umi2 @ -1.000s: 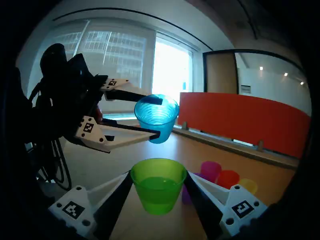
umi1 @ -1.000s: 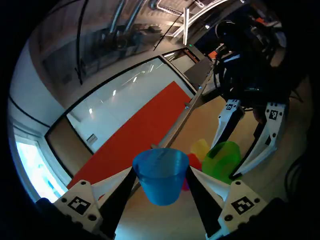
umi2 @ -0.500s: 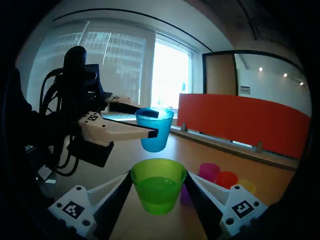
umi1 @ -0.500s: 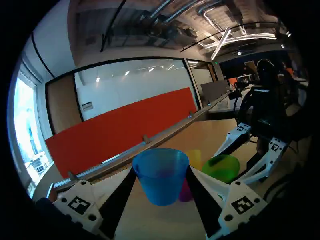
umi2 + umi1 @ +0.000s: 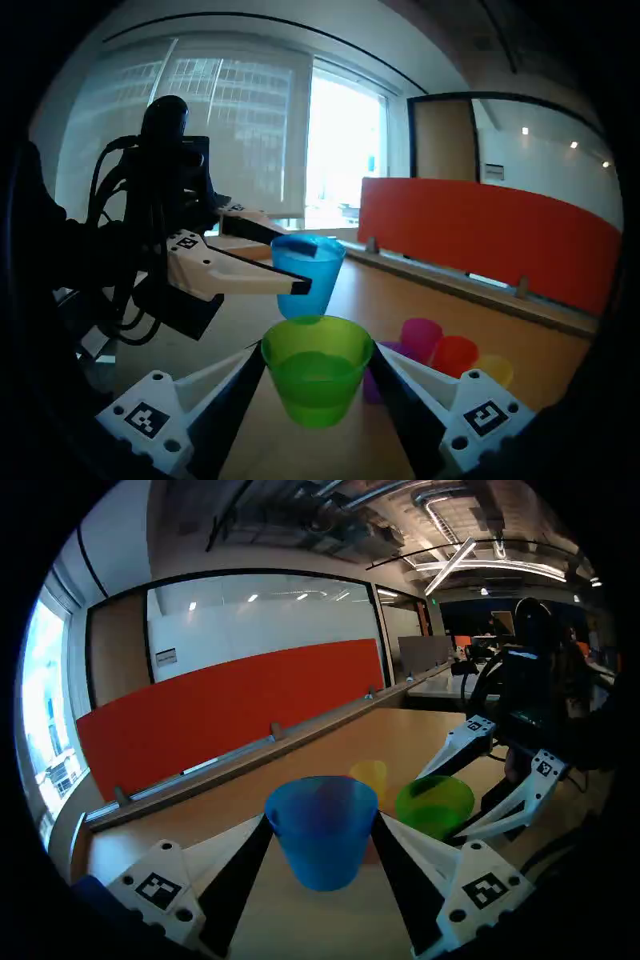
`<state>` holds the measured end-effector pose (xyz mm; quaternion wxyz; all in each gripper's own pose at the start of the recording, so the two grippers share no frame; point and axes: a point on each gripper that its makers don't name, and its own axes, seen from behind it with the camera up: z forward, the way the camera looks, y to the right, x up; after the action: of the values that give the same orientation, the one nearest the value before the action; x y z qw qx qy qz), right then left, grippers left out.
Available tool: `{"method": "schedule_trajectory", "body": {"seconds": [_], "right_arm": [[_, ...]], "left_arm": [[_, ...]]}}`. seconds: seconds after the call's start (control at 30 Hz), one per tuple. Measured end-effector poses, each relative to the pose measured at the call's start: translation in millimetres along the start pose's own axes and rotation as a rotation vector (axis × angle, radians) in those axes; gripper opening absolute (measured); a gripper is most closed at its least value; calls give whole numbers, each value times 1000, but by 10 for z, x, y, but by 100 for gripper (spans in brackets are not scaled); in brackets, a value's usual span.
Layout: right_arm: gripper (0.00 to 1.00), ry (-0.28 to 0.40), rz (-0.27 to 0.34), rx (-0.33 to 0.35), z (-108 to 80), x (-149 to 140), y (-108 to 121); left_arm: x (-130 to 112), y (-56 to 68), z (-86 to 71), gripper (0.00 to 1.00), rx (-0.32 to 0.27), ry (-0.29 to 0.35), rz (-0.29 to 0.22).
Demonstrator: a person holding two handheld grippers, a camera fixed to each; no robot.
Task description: Pour water
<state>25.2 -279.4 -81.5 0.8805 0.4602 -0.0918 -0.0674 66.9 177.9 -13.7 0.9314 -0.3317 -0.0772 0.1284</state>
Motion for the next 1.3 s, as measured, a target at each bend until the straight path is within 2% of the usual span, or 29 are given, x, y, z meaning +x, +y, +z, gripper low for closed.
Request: {"method": "schedule_trajectory", "body": {"seconds": [0.37, 0.6, 0.8, 1.0, 1.3], "right_arm": [[93, -112, -6, 29, -118, -238, 117], [93, -195, -31, 42, -184, -448, 180], [93, -253, -50, 46, -215, -601, 245], [93, -297, -69, 59, -226, -723, 254], [93, -344, -66, 68, -247, -896, 303]], "left_arm": [[-265, 53, 71, 86, -43, -75, -23], [-445, 156, 99, 86, -79, -129, -6], [-586, 218, 132, 86, -103, -164, -16], [-736, 260, 163, 86, -122, -201, -31], [-948, 315, 182, 87, -148, -248, -17]]}}
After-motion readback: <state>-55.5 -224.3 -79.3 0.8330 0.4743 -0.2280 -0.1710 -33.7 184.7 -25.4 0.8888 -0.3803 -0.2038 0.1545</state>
